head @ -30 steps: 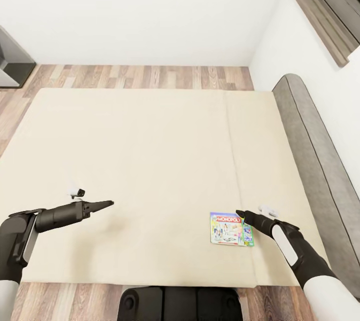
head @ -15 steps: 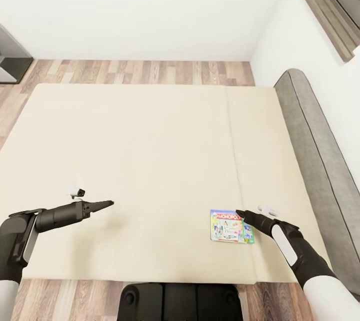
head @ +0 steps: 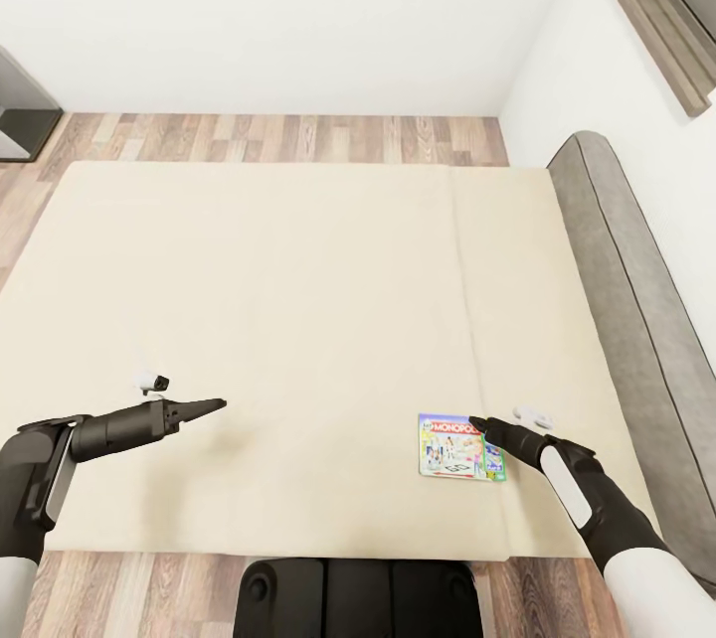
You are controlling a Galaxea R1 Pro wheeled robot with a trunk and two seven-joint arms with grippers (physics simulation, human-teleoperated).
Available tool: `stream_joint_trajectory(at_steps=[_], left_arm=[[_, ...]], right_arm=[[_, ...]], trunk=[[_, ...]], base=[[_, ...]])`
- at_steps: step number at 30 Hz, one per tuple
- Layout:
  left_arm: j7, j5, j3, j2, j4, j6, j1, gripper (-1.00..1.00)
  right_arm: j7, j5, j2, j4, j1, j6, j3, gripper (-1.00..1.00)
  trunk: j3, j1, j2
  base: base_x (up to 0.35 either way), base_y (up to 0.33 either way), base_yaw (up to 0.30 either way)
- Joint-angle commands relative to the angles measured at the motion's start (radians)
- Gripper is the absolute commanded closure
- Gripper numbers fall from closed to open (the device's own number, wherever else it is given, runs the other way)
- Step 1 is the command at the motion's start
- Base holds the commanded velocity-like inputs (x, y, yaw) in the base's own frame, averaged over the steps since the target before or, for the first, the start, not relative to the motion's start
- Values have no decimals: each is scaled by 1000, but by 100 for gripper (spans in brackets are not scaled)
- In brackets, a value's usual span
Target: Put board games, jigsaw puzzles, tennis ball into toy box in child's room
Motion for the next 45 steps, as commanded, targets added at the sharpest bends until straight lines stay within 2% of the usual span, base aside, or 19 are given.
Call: stream_joint_trajectory(at_steps=[1,24,35,45], left_arm=[[-4,-1,0,0,0,11,0,-100],[-4,-1,0,3,0,11,0,-100],[-4,-1,1,3,0,11,0,-100],[-4,-1,0,3,0,11,0,-100]], right_arm=[[2,-3,0,-1,0,5,-1,-100],[2,-3,-2,-1,0,3,-1,-100],[3,-3,-13,-2,1,2,-1,-100],[3,-3,-5,-3,1,2,0,-100]], trunk=[[-1,1,-2],[-1,1,-2],[-1,1,-2],[-11,1,-2]], base=[[0,0,0],[0,0,0],[0,0,0],[0,0,0]])
